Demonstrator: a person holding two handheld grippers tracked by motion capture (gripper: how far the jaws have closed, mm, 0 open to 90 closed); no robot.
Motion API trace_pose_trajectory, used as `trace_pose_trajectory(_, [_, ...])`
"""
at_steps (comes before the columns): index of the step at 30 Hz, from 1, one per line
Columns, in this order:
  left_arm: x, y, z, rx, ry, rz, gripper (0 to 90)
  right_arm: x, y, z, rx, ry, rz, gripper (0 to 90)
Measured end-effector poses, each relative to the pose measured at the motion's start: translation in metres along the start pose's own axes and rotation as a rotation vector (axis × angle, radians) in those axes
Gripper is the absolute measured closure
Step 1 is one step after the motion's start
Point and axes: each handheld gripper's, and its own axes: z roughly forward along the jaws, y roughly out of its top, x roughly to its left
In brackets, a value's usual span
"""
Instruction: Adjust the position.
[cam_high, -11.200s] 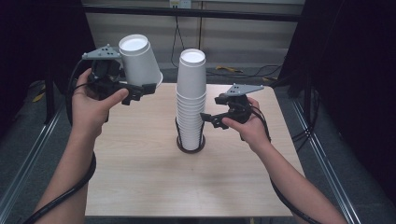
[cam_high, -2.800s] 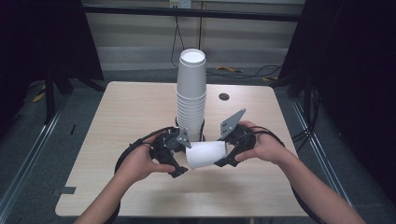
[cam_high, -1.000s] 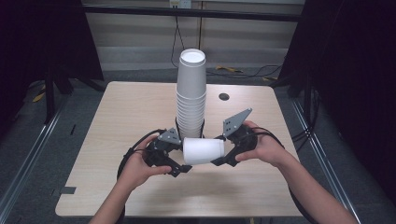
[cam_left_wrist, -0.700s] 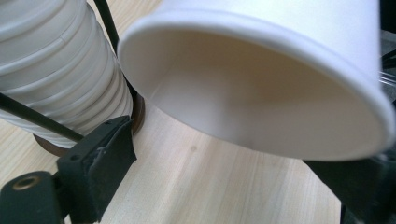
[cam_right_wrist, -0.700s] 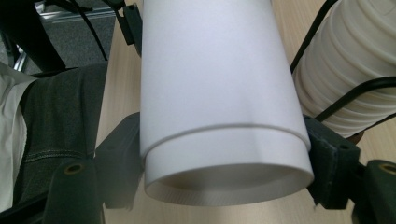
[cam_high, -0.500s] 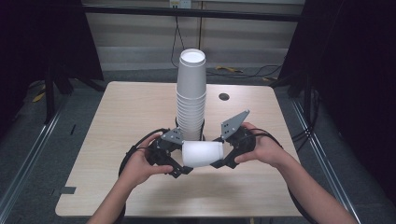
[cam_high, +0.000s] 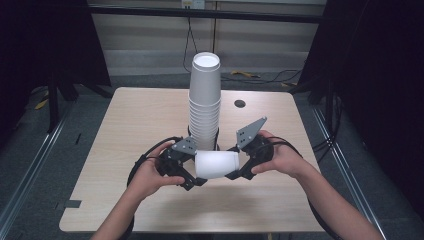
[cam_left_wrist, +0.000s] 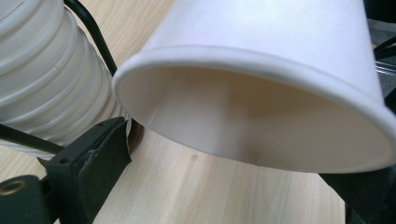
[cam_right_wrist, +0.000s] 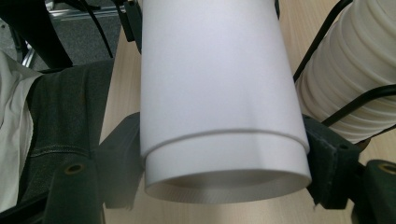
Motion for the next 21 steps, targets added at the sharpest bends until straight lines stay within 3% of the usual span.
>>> trace_pose_trajectory(3, [-0.0001, -0.0014, 0.0013, -0.007, -0.005, -0.008, 5.2, -0.0004, -0.0005, 0.0021, 0.002, 0.002, 0.005, 25.0])
trace_pose_trajectory(11, [-0.0012, -0.0011, 0.0035, -0.005, -0.012, 0.022, 3.9, 0.0004, -0.0001, 0.0051, 0.005, 0.013, -0.008, 24.9])
trace_pose_trajectory(15, [-0.0022, 0.0009, 0.0042, -0.028, -0.019, 0.024, 6.5, -0.0002, 0.0, 0.0053, 0.001, 0.016, -0.005, 24.9])
trace_pose_trajectory(17, [-0.0028, 0.0022, 0.0042, -0.012, -0.013, 0.032, 6.8, -0.0001, -0.0002, 0.0062, 0.005, 0.013, -0.008, 24.9])
trace_pose_trajectory(21, [-0.004, 0.0032, 0.0035, -0.025, -0.013, 0.029, 7.8, 0.0003, -0.0012, 0.0048, 0.001, 0.01, -0.01, 25.0])
